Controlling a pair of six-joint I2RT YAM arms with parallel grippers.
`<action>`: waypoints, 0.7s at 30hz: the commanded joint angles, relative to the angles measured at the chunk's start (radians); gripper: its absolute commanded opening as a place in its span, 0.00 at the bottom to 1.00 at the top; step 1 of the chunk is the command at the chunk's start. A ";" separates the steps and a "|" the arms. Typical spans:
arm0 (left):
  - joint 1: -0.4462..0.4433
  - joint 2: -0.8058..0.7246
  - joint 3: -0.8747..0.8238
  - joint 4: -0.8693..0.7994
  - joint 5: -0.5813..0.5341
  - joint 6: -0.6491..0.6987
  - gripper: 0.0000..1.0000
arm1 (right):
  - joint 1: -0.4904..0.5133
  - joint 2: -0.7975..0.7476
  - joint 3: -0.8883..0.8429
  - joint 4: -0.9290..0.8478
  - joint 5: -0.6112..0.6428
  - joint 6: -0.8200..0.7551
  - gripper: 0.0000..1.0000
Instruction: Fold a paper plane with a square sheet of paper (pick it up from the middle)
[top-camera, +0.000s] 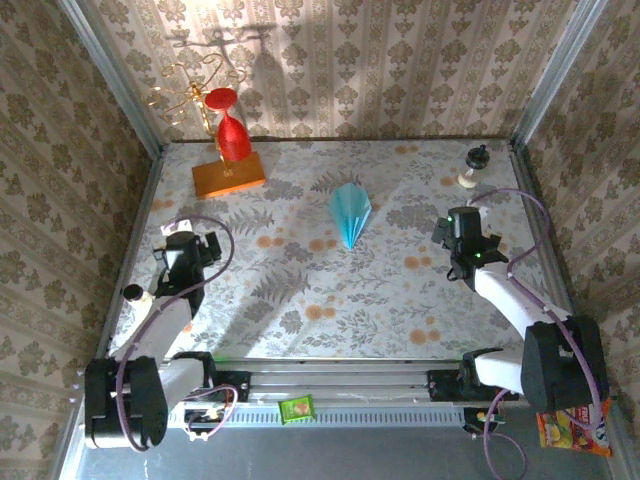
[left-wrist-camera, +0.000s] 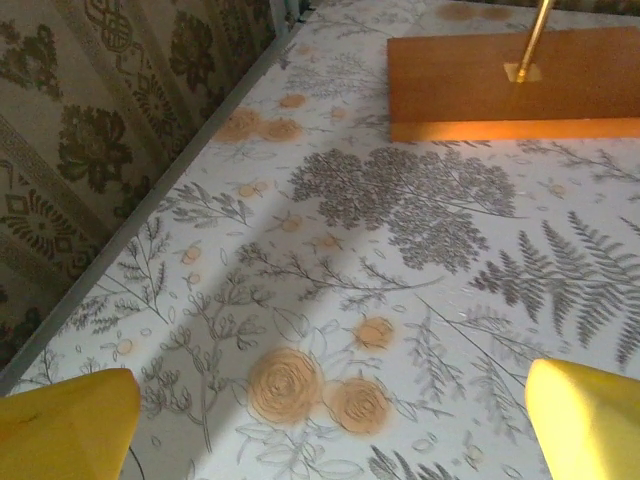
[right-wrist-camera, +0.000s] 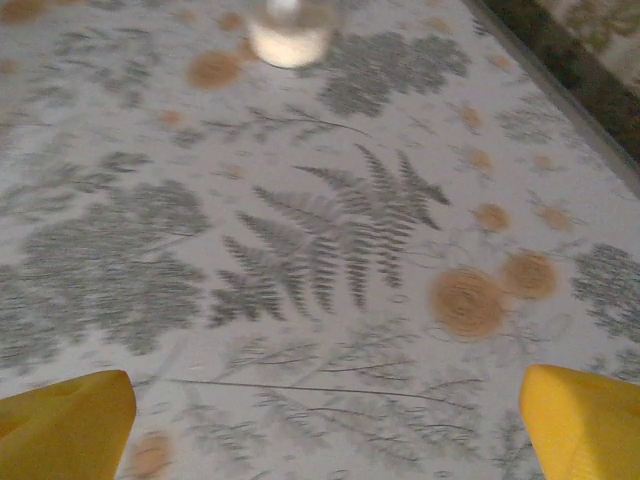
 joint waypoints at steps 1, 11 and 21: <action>0.037 0.062 -0.039 0.273 0.144 0.095 1.00 | -0.026 0.005 -0.054 0.243 0.004 -0.109 1.00; 0.059 0.335 -0.051 0.609 0.333 0.157 1.00 | -0.052 0.127 -0.177 0.641 -0.111 -0.244 1.00; 0.066 0.497 -0.076 0.801 0.354 0.162 1.00 | -0.081 0.275 -0.214 0.864 -0.317 -0.275 1.00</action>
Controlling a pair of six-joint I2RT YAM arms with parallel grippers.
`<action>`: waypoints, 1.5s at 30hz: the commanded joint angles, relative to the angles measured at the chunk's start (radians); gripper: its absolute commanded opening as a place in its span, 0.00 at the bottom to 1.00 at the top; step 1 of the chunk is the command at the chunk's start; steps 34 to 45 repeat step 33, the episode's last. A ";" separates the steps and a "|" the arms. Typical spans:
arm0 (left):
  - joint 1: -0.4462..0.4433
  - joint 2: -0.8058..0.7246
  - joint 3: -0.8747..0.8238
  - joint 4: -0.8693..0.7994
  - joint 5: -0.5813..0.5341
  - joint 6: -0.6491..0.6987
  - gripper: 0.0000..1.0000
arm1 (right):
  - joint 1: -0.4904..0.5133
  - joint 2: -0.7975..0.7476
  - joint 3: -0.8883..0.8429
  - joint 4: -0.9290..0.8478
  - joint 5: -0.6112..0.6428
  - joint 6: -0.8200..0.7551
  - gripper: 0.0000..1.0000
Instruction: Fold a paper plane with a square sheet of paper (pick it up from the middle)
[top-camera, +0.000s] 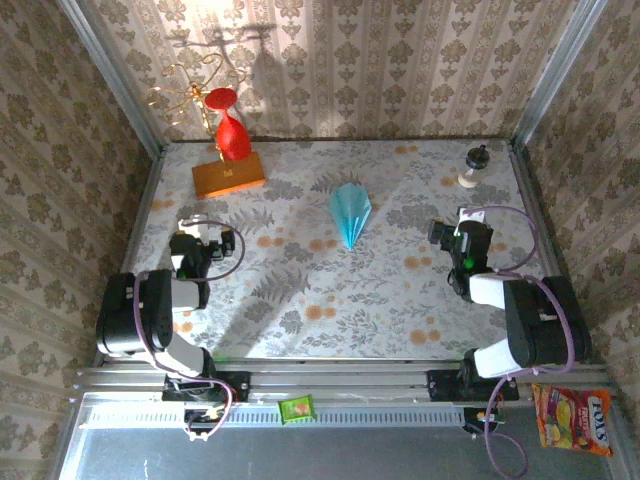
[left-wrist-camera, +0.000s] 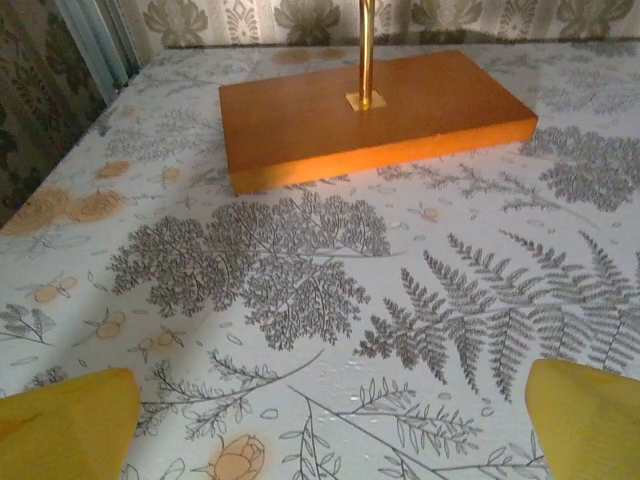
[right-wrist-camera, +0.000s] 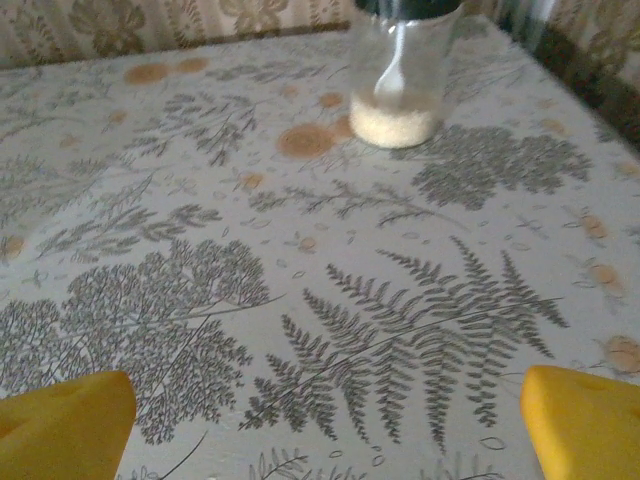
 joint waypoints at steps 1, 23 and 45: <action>0.004 0.007 -0.008 0.087 0.020 0.024 1.00 | -0.004 0.049 -0.014 0.146 -0.092 -0.042 1.00; -0.037 0.003 0.075 -0.075 -0.025 0.066 1.00 | 0.012 0.061 0.003 0.125 -0.087 -0.062 1.00; -0.040 0.005 0.076 -0.076 -0.028 0.068 1.00 | 0.012 0.056 -0.006 0.140 -0.089 -0.062 1.00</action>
